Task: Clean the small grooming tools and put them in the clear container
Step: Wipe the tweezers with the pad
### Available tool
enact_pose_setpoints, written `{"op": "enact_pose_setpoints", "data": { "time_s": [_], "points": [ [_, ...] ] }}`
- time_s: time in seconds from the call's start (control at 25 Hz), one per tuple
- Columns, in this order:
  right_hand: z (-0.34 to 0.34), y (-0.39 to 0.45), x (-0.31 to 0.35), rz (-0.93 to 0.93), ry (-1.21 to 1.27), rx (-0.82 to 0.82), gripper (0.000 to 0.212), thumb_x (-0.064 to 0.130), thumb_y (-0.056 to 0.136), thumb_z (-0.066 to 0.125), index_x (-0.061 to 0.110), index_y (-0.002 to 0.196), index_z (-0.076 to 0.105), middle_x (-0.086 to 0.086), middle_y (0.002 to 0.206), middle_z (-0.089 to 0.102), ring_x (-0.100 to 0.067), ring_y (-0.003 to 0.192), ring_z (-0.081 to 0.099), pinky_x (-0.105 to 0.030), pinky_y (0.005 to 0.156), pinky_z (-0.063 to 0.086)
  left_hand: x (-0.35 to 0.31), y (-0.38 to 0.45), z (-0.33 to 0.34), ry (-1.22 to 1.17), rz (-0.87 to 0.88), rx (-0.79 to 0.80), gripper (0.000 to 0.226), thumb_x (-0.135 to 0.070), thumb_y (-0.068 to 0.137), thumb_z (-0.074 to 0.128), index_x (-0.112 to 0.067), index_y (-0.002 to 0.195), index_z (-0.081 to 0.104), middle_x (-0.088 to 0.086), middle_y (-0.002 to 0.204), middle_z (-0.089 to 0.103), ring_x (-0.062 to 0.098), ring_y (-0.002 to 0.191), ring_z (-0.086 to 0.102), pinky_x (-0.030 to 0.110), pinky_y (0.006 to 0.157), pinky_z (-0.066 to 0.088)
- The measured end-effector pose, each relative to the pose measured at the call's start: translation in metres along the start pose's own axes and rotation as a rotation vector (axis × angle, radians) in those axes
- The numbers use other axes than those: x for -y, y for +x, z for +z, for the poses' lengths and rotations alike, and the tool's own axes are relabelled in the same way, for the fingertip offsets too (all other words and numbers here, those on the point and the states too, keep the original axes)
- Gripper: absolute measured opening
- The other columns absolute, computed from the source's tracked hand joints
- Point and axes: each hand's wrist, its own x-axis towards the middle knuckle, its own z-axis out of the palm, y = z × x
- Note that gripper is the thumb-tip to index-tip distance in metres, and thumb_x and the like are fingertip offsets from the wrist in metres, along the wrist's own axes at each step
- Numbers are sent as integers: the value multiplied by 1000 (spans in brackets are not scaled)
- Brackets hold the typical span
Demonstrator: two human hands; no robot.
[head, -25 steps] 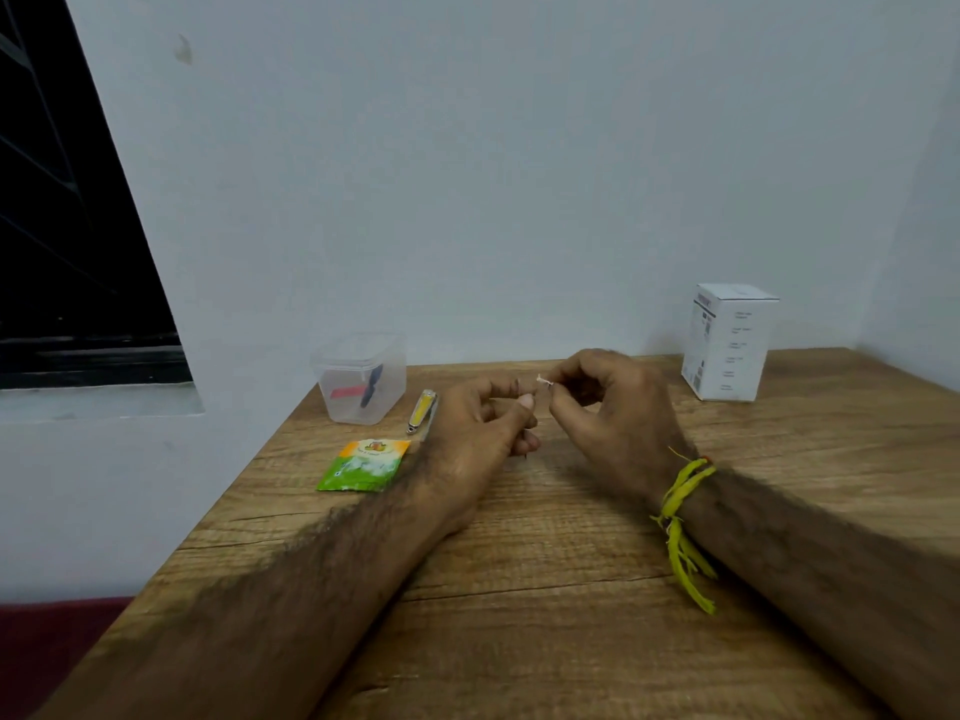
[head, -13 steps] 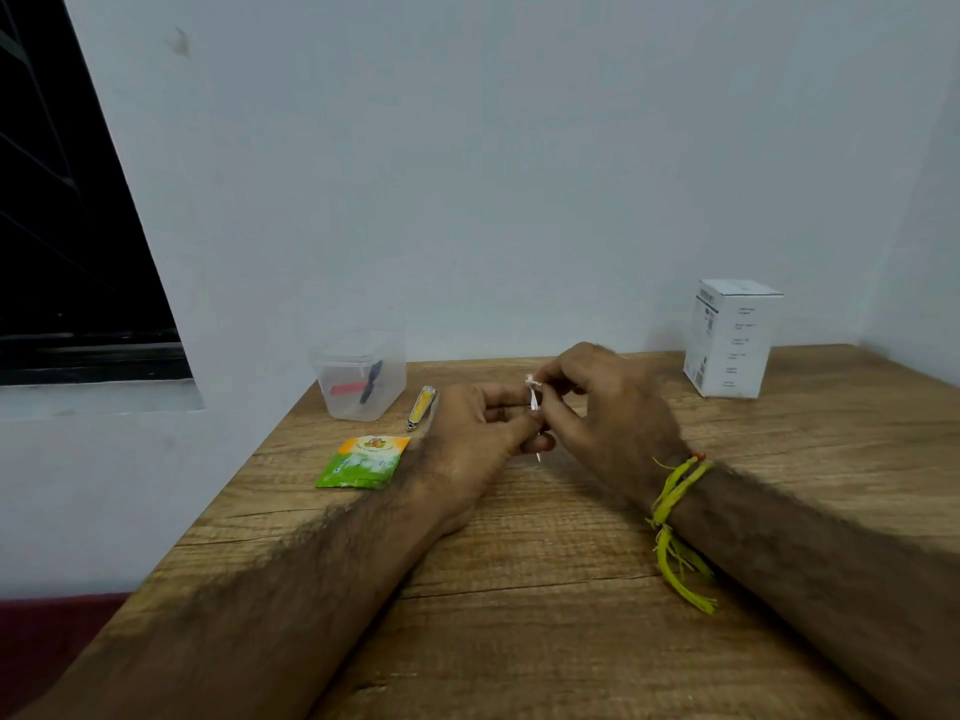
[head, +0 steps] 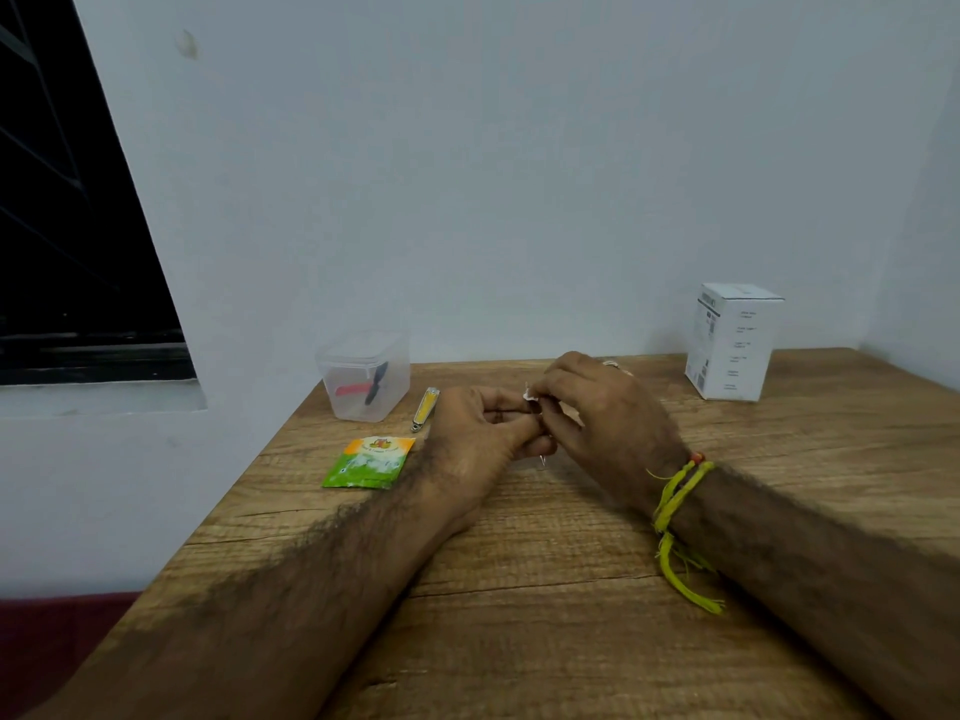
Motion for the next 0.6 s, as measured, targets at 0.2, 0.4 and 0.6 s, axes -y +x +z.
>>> {"op": "enact_pose_setpoints", "data": {
  "time_s": [0.2, 0.4, 0.6],
  "points": [
    [1, 0, 1, 4, 13, 1, 20, 22, 90, 52, 14, 94, 70, -1, 91, 66, -24, 81, 64, -43, 70, 53, 1, 0, 0, 23, 4, 10, 13, 10, 84, 72, 9, 97, 72, 27, 89, 74, 30, 78, 75, 29, 72, 63],
    [0, 1, 2, 23, 40, -5, 22, 23, 91, 50, 14, 93, 70, 0, 90, 65, -22, 82, 64, -42, 71, 53, 1, 0, 0, 30, 15, 0, 10, 12, 84, 71, 4, 90, 73, 28, 87, 73, 26, 73, 75, 29, 71, 63],
    [-1, 1, 1, 27, 59, -2, 22, 23, 91, 51, 14, 94, 71, 0, 91, 67, -21, 82, 64, -41, 71, 53, 2, 1, -1, 45, 20, -7, 10, 11, 84, 71, 6, 93, 73, 25, 85, 74, 24, 71, 75, 24, 65, 60]
  ]
}}
